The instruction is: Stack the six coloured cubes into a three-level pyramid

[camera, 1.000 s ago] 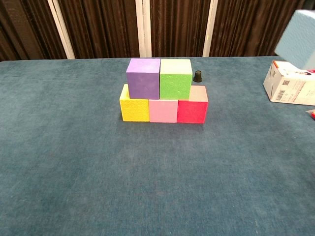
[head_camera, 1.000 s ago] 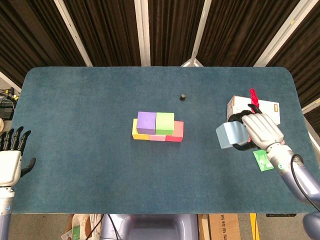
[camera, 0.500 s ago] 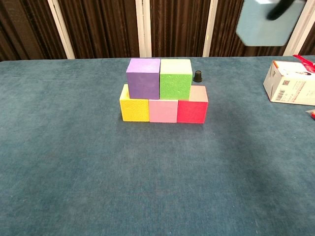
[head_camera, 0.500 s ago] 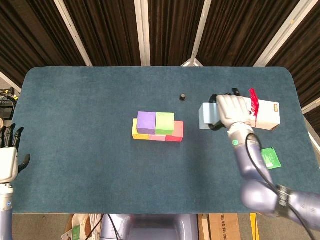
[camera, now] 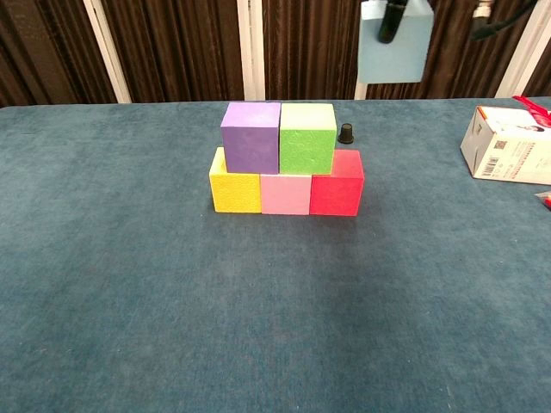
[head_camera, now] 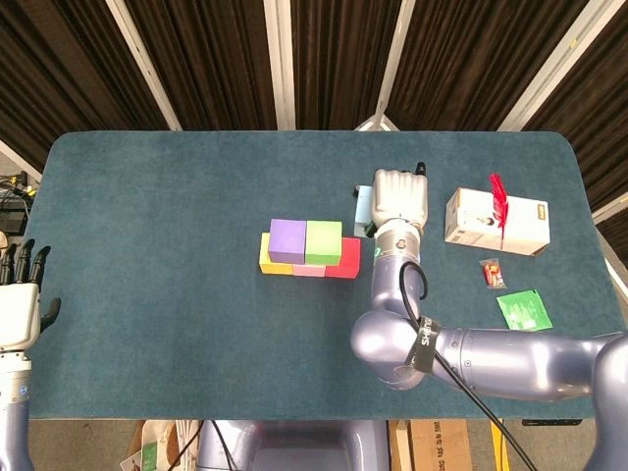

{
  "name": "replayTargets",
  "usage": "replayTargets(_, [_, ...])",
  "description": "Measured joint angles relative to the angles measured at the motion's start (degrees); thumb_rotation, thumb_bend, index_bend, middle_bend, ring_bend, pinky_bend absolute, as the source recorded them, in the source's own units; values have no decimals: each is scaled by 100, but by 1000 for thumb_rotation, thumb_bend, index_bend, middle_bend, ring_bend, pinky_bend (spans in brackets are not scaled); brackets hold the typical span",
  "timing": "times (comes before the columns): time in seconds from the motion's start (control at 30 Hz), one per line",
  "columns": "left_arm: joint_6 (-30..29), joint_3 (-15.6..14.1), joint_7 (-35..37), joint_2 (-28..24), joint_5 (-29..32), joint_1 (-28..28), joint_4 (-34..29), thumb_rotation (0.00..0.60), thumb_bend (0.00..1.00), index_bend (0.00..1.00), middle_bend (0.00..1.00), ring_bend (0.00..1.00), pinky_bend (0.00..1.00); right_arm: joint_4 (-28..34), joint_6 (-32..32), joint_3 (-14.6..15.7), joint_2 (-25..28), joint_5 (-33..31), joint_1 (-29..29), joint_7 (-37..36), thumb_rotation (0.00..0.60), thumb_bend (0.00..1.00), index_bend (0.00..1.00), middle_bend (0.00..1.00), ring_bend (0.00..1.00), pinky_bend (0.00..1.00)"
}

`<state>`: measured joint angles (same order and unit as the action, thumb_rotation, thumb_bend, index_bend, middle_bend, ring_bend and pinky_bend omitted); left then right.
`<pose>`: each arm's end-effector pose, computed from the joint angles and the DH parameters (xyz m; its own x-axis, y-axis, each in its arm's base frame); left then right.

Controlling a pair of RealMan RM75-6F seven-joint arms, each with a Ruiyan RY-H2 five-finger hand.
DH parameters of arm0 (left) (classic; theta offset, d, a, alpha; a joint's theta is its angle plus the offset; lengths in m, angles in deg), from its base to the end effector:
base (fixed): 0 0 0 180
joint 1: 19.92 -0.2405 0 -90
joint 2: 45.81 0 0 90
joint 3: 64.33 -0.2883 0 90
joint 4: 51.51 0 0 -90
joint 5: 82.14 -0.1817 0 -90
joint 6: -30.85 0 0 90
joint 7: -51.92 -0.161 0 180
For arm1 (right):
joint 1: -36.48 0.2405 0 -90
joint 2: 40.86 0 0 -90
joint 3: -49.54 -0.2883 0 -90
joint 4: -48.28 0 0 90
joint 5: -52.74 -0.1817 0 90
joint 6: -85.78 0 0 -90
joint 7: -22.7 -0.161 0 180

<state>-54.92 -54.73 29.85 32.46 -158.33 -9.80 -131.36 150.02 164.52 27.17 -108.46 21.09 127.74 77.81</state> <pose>-0.3458 0.2490 0.1617 0.6625 -0.1056 0.7416 0.7478 0.1507 -0.6466 0.0230 -0.4429 0.1530 0.4304 -0.3232 0.8428 -0.8447 0.1849 0.5023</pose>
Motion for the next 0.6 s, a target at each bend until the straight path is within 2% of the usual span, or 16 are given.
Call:
replayTargets(0.3, [19, -10, 689, -183, -160, 6, -77, 600, 370, 84, 2, 0, 0, 92, 266, -534, -179, 3, -151, 246, 600, 353, 432, 413, 248, 0])
replayTargets(0.6, [-272, -124, 1759, -505, -745, -82, -145, 600, 364, 62, 0, 0, 0, 184, 743, -520, -414, 132, -254, 614, 600, 352, 432, 412, 248, 0])
